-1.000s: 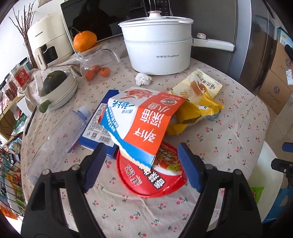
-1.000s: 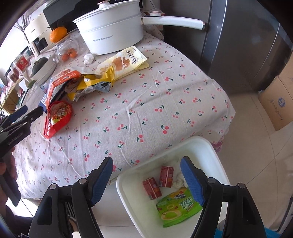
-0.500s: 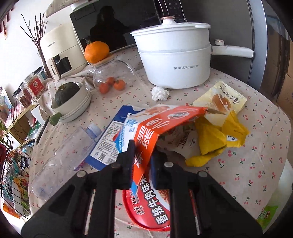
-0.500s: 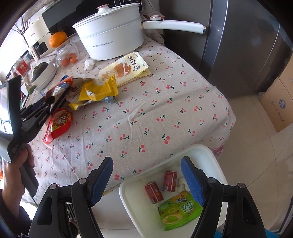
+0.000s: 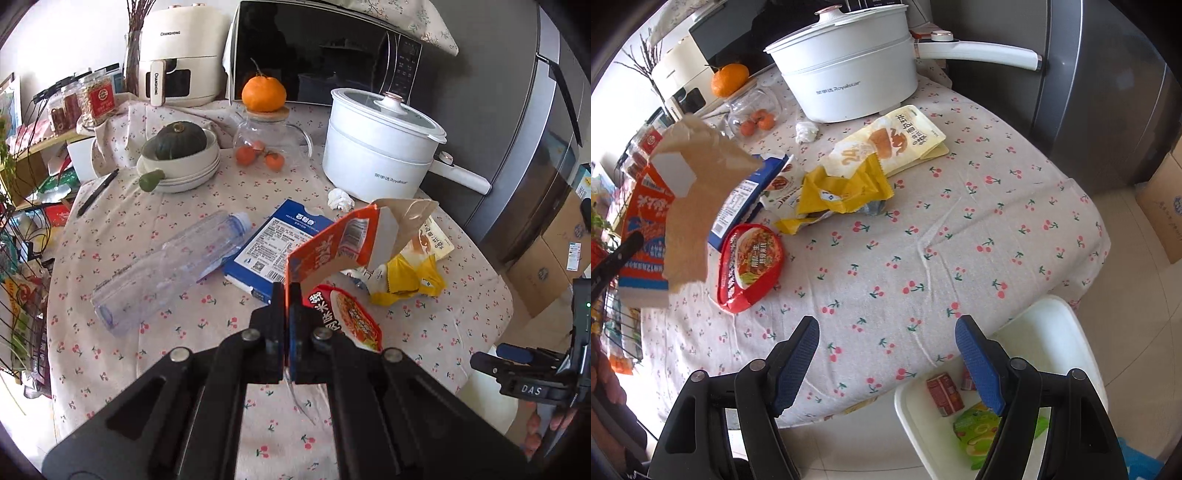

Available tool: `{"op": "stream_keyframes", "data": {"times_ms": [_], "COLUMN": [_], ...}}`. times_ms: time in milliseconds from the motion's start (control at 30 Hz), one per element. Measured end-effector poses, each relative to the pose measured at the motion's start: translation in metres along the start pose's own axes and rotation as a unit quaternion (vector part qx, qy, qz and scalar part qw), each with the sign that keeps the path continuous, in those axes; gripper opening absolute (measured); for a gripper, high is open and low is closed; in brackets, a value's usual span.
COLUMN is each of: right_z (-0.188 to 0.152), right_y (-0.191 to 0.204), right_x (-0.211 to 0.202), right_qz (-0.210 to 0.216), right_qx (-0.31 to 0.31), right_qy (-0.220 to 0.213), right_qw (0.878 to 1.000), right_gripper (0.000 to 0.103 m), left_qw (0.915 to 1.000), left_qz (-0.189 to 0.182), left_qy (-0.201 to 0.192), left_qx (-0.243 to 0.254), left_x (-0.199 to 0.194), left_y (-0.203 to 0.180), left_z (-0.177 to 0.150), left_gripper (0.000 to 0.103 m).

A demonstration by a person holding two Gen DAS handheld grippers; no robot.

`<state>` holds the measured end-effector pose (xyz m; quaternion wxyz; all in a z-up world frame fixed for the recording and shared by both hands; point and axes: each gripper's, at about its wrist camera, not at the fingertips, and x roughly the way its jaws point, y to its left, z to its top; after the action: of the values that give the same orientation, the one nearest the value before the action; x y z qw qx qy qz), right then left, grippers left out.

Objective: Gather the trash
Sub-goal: 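Grasp the torn milk carton with the left tool while the right tool grasps the red lid, then carry the milk carton and red lid over the white bin with both tools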

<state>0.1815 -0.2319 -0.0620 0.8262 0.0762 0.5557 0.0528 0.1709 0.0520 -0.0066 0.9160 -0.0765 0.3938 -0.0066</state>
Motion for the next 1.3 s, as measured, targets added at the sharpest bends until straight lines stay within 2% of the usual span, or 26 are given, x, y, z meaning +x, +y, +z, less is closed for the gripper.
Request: {"op": "stream_keyframes", "data": {"times_ms": [133,367,533,667,833,933,967,1067,1200,1300], "right_z": [0.003,0.005,0.007,0.008,0.006,0.007,0.007,0.009,0.012,0.014], "right_y": [0.022,0.053,0.078,0.096,0.103,0.097,0.095,0.088,0.085,0.089], "right_x": [0.012,0.042,0.061,0.071,0.085,0.090,0.090,0.087,0.071,0.051], "right_qz": [0.030,0.082,0.089,0.109,0.129,0.147,0.153,0.172,0.198,0.200], "right_qx": [0.012,0.046,0.046,0.052,0.084,0.115,0.122,0.136,0.129,0.105], "right_qy": [0.003,0.015,0.017,0.018,0.016,0.004,0.001,-0.005,-0.021,-0.041], "right_qw": [0.999,0.995,0.995,0.993,0.988,0.982,0.981,0.976,0.971,0.973], "right_gripper": [0.078,0.078,0.077,0.074,0.063,0.051,0.042,0.035,0.019,0.016], "left_qw": [0.9997,0.9986,0.9966,0.9962,0.9955,0.9952,0.9953,0.9952,0.9950,0.9951], "left_qz": [-0.008,-0.004,-0.006,-0.005,-0.008,-0.010,-0.011,-0.012,-0.016,-0.018], "left_qy": [0.013,-0.002,0.002,0.002,0.006,0.006,0.006,0.007,0.005,0.002], "left_qx": [-0.021,-0.053,-0.082,-0.087,-0.095,-0.097,-0.097,-0.097,-0.098,-0.097], "left_x": [-0.011,-0.034,-0.037,-0.040,-0.041,-0.042,-0.043,-0.043,-0.044,-0.046], "left_y": [0.024,0.071,0.096,0.103,0.110,0.111,0.112,0.111,0.111,0.109], "left_z": [-0.013,-0.018,-0.021,-0.024,-0.027,-0.028,-0.028,-0.028,-0.028,-0.027], "left_gripper": [0.002,0.002,0.002,0.002,0.002,0.002,0.002,0.002,0.002,0.002]}}
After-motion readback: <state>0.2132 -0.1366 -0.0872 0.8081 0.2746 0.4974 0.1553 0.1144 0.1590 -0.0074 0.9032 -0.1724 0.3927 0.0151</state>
